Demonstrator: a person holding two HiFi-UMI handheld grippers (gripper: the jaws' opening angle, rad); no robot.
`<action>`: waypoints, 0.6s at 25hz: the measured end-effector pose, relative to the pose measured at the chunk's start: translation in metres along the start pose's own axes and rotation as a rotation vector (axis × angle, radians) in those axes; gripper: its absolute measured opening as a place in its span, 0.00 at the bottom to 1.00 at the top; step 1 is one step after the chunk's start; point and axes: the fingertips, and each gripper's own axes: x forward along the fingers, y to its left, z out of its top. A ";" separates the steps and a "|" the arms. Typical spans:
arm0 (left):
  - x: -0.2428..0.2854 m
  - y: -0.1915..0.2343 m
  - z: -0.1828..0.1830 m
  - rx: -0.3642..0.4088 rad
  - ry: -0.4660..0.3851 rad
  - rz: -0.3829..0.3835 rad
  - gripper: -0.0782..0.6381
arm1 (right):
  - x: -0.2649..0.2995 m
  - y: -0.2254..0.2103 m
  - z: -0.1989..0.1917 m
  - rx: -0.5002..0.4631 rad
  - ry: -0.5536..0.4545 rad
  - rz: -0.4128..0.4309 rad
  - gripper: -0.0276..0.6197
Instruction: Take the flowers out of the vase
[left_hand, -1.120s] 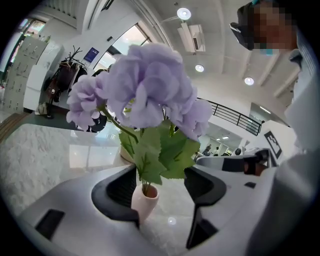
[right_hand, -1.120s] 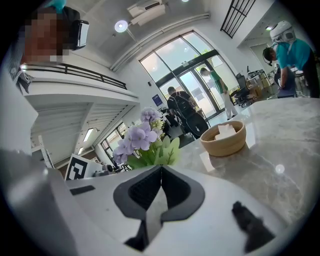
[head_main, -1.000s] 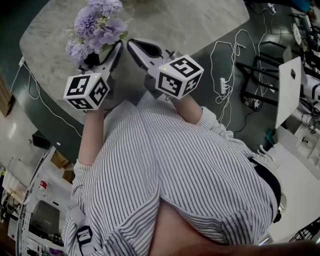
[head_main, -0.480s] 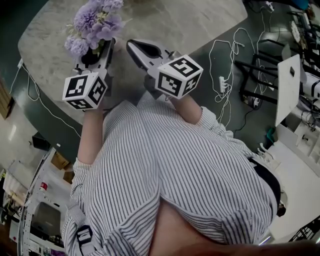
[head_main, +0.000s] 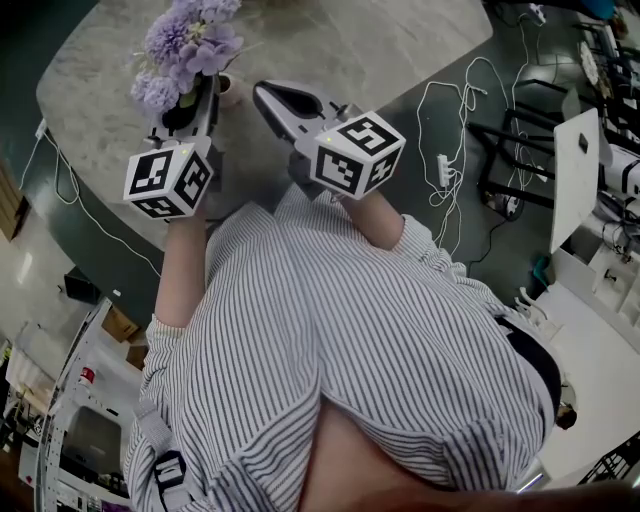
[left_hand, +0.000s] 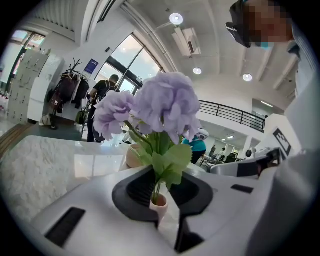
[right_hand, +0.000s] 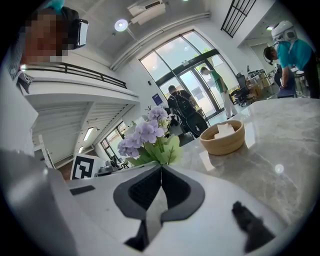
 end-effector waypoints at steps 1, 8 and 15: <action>0.000 0.001 0.000 -0.001 -0.001 0.001 0.21 | 0.000 0.000 0.000 -0.001 -0.002 0.000 0.07; -0.004 0.001 0.003 -0.001 -0.014 0.011 0.18 | -0.003 0.002 0.005 -0.009 -0.012 0.002 0.07; -0.012 -0.001 0.013 0.016 -0.041 0.014 0.18 | -0.004 0.007 0.011 -0.023 -0.023 0.008 0.07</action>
